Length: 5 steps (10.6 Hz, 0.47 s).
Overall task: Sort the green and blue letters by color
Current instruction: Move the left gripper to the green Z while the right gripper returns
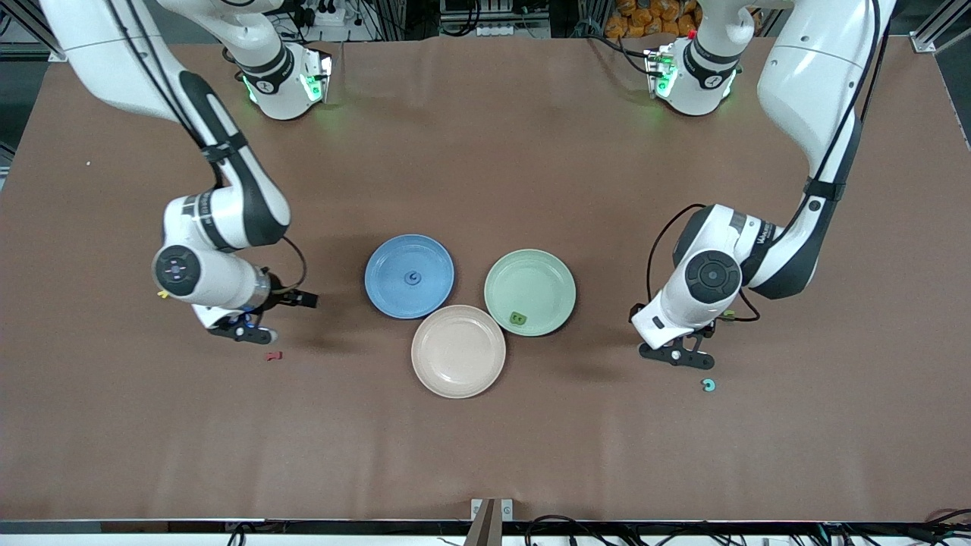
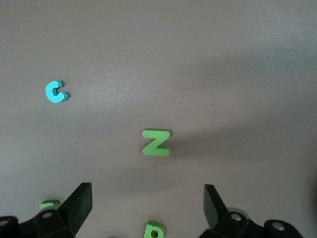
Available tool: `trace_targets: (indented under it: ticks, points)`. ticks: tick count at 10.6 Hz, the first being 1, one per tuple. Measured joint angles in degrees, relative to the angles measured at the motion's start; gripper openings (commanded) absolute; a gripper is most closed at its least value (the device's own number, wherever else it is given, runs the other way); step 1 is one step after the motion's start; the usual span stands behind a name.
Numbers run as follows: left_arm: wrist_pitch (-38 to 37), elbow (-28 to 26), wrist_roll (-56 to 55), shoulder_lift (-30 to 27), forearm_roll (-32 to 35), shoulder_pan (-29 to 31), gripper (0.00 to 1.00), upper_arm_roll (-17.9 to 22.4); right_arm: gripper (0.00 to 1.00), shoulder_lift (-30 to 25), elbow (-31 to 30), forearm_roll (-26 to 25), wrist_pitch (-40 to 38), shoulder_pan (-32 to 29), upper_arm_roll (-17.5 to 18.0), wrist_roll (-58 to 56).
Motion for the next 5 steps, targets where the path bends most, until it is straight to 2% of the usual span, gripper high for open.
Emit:
trace_targets:
  ticks: [2,5]
  points:
    - [2.4,-0.2,0.0,1.7,0.0,0.4,0.75,0.0,1.0,0.0,-0.5,-0.8,-0.1,-5.6,-0.1,-11.4]
    - [5.1,-0.2,0.0,4.1,0.0,1.8,0.74,0.0,1.0,0.0,-1.8,-2.2,0.1,-11.9,-0.1,-23.6]
